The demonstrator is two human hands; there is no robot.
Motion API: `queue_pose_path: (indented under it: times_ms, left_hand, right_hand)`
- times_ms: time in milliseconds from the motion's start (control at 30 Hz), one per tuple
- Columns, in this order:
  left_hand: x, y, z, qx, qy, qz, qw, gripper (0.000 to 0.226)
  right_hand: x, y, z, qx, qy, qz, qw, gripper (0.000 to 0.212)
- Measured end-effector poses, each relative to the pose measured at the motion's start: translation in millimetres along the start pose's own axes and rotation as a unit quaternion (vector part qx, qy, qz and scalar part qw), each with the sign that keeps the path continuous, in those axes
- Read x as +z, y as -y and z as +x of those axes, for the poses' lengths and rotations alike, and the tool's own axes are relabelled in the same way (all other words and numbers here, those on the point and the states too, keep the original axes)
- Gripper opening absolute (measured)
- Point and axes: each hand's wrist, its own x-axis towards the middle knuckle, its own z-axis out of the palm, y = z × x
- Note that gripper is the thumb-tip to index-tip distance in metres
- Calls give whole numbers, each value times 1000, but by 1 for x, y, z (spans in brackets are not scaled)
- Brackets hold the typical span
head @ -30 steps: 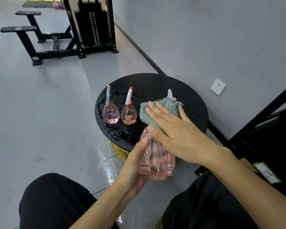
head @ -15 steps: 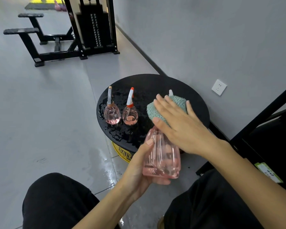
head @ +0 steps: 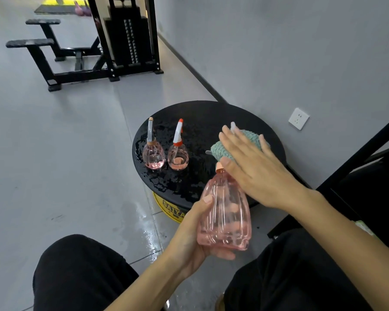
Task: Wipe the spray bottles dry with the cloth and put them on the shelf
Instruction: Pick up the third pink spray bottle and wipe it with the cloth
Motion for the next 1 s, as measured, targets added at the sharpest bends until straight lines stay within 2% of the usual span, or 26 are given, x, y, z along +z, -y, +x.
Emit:
queue_pose_path:
  times_ms: [67, 167, 233, 400, 533, 633, 833, 933, 1000]
  left_hand:
    - [2, -1, -1, 4, 10, 29, 1000, 41]
    - [3, 0, -1, 0, 17, 28, 999, 42]
    - [2, -2, -1, 4, 17, 15, 1000, 46]
    - [-2, -6, 1, 18, 9, -3, 1000, 49]
    - [2, -4, 0, 10, 17, 6, 1000, 49]
    - [3, -2, -1, 12, 23, 16, 1000, 46]
    - [2, -4, -2, 21, 10, 29, 999, 35]
    - [3, -1, -1, 13, 16, 30, 999, 43]
    - [5, 2, -1, 9, 26, 31, 999, 67]
  right_hand:
    - [-5, -8, 11, 26, -18, -12, 999, 73]
    - [-10, -12, 22, 54, -19, -18, 998, 74]
    - [-7, -6, 16, 30, -19, -11, 999, 80]
    - [2, 9, -6, -24, 18, 67, 997, 73]
    - [-5, -2, 14, 0, -9, 30, 1000, 77]
    - [-11, -1, 26, 36, 5, 24, 999, 82]
    - [0, 22, 2, -33, 50, 38, 997, 88]
    - [-5, 19, 8, -25, 61, 39, 997, 85]
    - [-11, 12, 21, -2, 44, 27, 999, 86]
